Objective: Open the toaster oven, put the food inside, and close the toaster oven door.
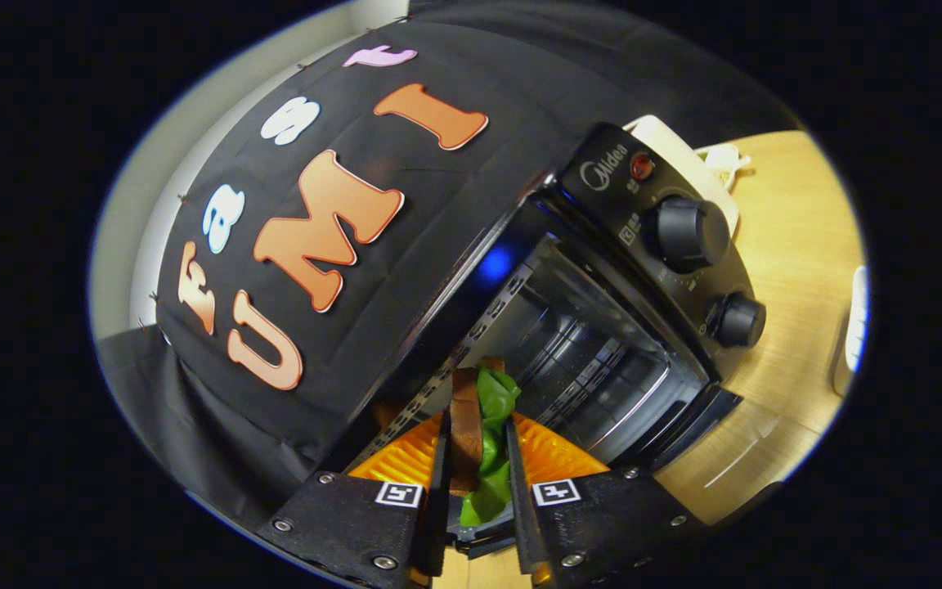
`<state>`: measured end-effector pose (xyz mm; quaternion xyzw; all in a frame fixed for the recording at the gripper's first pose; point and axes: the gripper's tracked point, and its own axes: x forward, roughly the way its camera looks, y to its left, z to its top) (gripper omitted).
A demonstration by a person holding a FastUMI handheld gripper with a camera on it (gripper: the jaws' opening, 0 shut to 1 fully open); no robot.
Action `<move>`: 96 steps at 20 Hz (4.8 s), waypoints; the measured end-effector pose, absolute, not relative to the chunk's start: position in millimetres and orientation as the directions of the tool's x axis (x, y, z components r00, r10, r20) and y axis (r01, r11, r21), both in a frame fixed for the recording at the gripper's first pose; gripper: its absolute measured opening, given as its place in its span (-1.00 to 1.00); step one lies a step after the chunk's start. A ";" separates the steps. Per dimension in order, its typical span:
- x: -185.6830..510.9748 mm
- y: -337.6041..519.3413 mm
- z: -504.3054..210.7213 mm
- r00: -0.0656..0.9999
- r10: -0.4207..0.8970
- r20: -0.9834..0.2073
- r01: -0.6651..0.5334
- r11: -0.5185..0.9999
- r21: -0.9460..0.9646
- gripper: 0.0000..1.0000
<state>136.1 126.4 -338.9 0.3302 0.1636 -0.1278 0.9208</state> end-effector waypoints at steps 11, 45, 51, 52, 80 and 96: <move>115.8 122.4 -325.9 0.895 -0.186 -0.404 0.241 0.966 0.088 0.39; -109.1 134.0 -364.7 0.625 0.101 -0.774 -0.131 0.991 0.024 0.84; -101.7 143.2 -382.6 0.571 0.088 -0.816 -0.114 0.993 0.028 0.83; -102.4 146.2 -386.0 0.560 0.094 -0.823 -0.116 0.993 0.034 0.83; 30.3 158.8 -312.2 0.786 0.018 -0.618 0.021 0.998 0.055 0.84; 87.5 158.1 -274.8 0.888 -0.016 -0.459 -0.001 0.999 -0.038 0.83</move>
